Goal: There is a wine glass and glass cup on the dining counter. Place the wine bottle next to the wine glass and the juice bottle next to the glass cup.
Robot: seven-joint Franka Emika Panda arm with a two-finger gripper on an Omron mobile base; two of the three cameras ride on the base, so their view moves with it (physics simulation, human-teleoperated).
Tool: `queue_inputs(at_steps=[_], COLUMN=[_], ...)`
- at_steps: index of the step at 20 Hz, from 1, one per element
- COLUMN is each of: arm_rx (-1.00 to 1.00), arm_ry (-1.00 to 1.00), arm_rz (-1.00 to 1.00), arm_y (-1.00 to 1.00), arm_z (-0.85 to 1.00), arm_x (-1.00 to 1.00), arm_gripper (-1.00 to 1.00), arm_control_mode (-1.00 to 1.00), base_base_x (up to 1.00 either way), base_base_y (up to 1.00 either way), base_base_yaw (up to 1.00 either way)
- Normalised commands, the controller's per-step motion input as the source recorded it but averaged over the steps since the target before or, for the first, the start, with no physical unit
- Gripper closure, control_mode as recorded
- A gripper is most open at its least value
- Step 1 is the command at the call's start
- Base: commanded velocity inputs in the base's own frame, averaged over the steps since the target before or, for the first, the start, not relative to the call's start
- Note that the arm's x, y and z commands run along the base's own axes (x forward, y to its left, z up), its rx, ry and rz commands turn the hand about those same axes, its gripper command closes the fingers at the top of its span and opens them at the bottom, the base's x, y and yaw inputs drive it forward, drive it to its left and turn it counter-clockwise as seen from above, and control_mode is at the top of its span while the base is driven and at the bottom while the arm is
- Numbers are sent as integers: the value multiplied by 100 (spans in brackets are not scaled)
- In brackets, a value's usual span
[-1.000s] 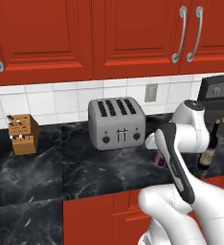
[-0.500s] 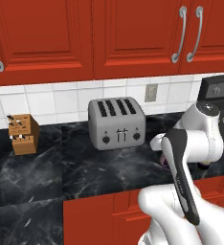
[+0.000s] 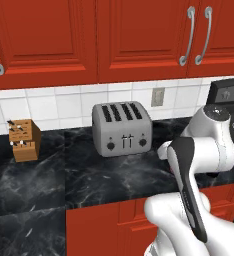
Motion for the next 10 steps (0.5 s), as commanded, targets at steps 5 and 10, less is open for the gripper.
queue_inputs(at_steps=[5,10], arm_rx=[0,0], arm_ry=[0,0], arm_rz=[0,0], arm_y=[0,0], arm_z=[0,0], arm_x=[0,0], arm_gripper=[100,100], arm_control_mode=[100,100], base_base_x=[0,-13], base_base_y=[0,0], base_base_yaw=[0,0])
